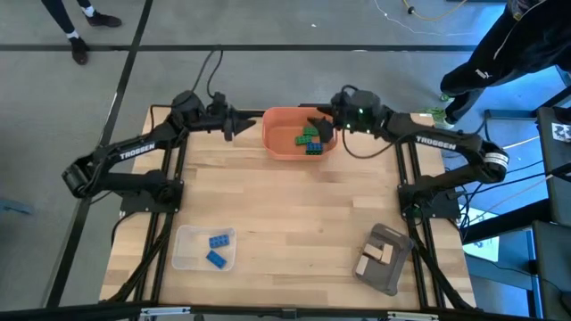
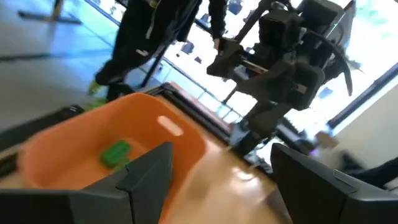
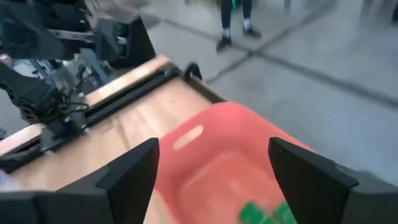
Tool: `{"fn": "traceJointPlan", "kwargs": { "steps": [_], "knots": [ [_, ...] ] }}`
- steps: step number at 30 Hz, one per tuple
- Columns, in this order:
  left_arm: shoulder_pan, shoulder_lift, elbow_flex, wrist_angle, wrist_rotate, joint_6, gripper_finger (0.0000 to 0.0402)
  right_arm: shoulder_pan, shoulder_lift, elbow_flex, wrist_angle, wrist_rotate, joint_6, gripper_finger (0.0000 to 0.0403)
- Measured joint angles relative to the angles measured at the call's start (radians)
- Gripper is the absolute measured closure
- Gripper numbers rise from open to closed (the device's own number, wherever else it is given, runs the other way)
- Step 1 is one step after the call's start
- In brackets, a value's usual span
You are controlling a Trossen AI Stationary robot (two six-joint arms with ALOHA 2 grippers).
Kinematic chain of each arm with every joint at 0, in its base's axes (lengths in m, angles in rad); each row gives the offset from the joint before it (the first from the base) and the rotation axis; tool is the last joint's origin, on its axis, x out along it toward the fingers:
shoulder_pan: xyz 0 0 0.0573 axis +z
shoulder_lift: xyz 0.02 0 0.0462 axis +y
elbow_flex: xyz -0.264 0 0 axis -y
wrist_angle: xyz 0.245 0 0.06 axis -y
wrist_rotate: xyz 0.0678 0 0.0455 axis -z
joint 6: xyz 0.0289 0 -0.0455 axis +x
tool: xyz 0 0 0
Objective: Sort & place blocks by color
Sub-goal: Put the blue 8 stud game piece into the white transparent bin
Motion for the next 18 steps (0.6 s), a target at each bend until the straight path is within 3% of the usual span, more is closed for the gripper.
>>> {"fn": "traceJointPlan", "kwargs": {
  "steps": [5,9,12,15,18],
  "knots": [
    [-0.038,-0.001,0.037,0.001,0.004,-0.111,0.014,0.0,0.017,0.193,-0.268,0.019,0.251,0.0099],
    [-0.055,-0.001,0.047,0.001,0.014,-0.091,0.014,-0.022,0.067,0.265,-0.395,0.058,0.459,0.0099],
    [-0.059,-0.001,0.047,-0.007,0.021,-0.085,0.014,-0.05,0.159,0.315,-0.456,-0.041,0.576,0.0099],
    [-0.058,-0.001,0.047,-0.007,0.021,-0.097,0.014,-0.057,0.295,0.392,-0.561,-0.136,0.562,0.0099],
    [-0.057,-0.001,0.047,-0.007,0.021,-0.099,0.014,-0.054,0.432,0.474,-0.701,-0.121,0.488,0.0099]
  ]
}}
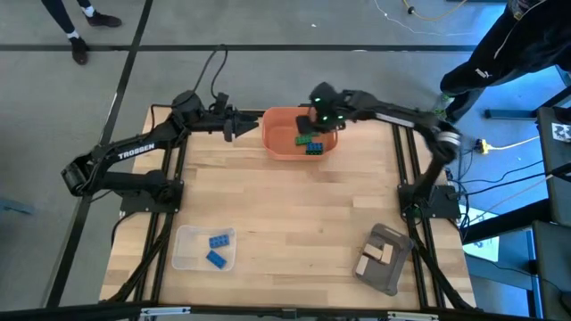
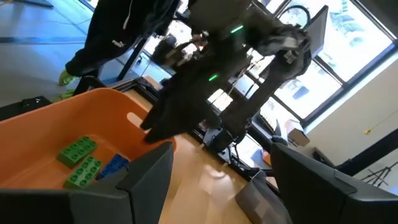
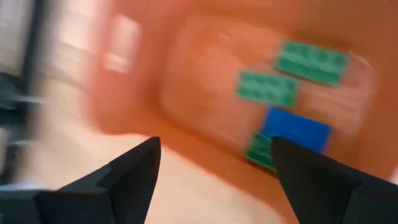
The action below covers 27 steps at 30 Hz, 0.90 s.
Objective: Sort & place blocks by color
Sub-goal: Put the blue 8 stud game piece into the white transparent bin
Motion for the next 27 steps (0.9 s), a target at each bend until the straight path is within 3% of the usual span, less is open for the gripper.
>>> {"fn": "traceJointPlan", "kwargs": {
  "steps": [4,10,27],
  "knots": [
    [-0.001,0.0,0.0,0.0,0.01,-0.005,0.014,-0.003,0.133,0.051,-0.073,0.053,-0.067,0.0099],
    [-0.001,0.0,0.0,0.0,0.033,-0.033,0.014,-0.001,0.231,0.058,-0.076,0.064,-0.154,0.0099],
    [-0.001,0.0,0.0,0.0,0.019,-0.033,0.014,0.074,0.261,0.086,-0.096,0.178,-0.707,0.0099]
  ]
}}
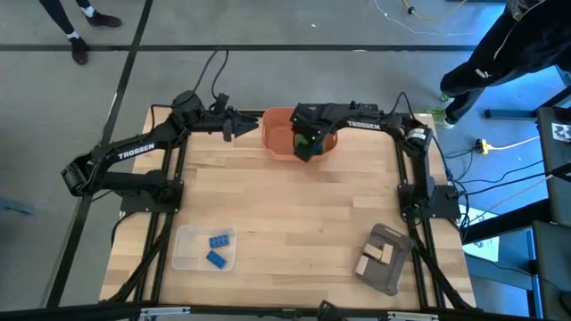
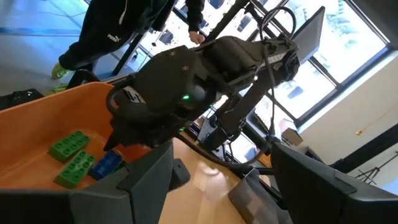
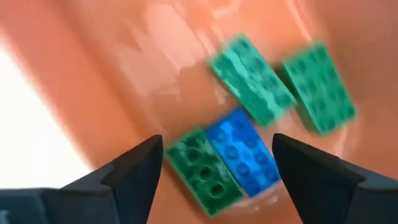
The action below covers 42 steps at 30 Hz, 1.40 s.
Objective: Sort & place blocks by color
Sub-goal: Put the blue 8 stud game piece into the white transparent bin
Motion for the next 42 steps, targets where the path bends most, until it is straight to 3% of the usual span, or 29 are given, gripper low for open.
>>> {"fn": "traceJointPlan", "kwargs": {
  "steps": [3,9,25,28,38,42],
  "knots": [
    [0.0,0.0,0.0,0.0,0.0,0.002,0.014,0.01,0.0,0.008,0.006,0.006,-0.076,0.0099],
    [0.0,0.0,0.0,0.0,-0.003,0.0,0.014,-0.01,0.024,0.004,-0.049,0.008,0.002,0.0099],
    [-0.004,0.0,0.0,0.0,-0.035,-0.005,0.014,0.012,0.119,0.009,-0.071,0.054,-0.037,0.0107],
    [-0.004,0.0,0.0,0.0,-0.049,-0.004,0.014,0.013,0.121,0.008,-0.071,0.06,-0.007,0.0139],
    [-0.004,0.0,0.0,0.0,-0.052,-0.021,0.014,0.014,0.125,0.011,-0.073,0.098,0.004,0.034],
    [-0.004,0.0,0.0,0.0,-0.052,-0.026,0.014,0.013,0.129,0.054,-0.085,0.1,-0.02,0.0395]
  ]
}}
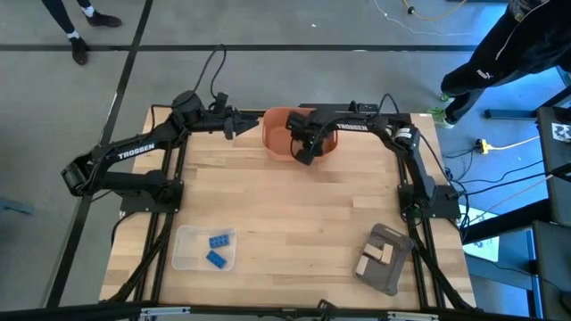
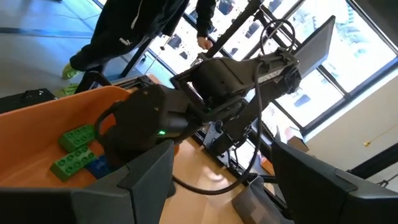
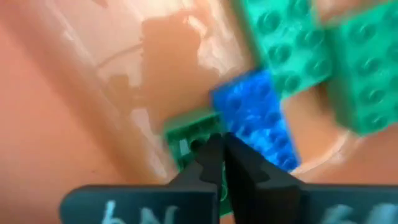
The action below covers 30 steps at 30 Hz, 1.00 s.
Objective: Sort & place blocks by color
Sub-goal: Put the blue 8 stud game piece into the white transparent bin
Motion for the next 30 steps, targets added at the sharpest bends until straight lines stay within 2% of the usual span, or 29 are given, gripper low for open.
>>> {"fn": "traceJointPlan", "kwargs": {
  "steps": [8,15,19,25,30],
  "knots": [
    [-0.001,0.0,0.0,0.0,0.003,-0.002,0.014,-0.002,0.004,0.15,-0.033,-0.001,-0.057,0.0398],
    [-0.001,0.0,0.0,0.0,0.005,-0.003,0.014,-0.004,0.003,0.28,-0.144,-0.023,-0.079,0.0367],
    [-0.001,0.0,0.0,0.0,0.005,-0.004,0.014,-0.023,0.002,0.281,-0.16,-0.105,-0.071,0.0313],
    [-0.001,0.0,0.0,0.0,0.005,-0.003,0.014,-0.035,0.001,0.189,-0.198,-0.108,-0.094,0.0196],
    [-0.001,0.0,0.0,0.0,-0.002,-0.003,0.014,-0.035,0.001,0.085,-0.166,-0.094,-0.158,0.0129]
  ]
}}
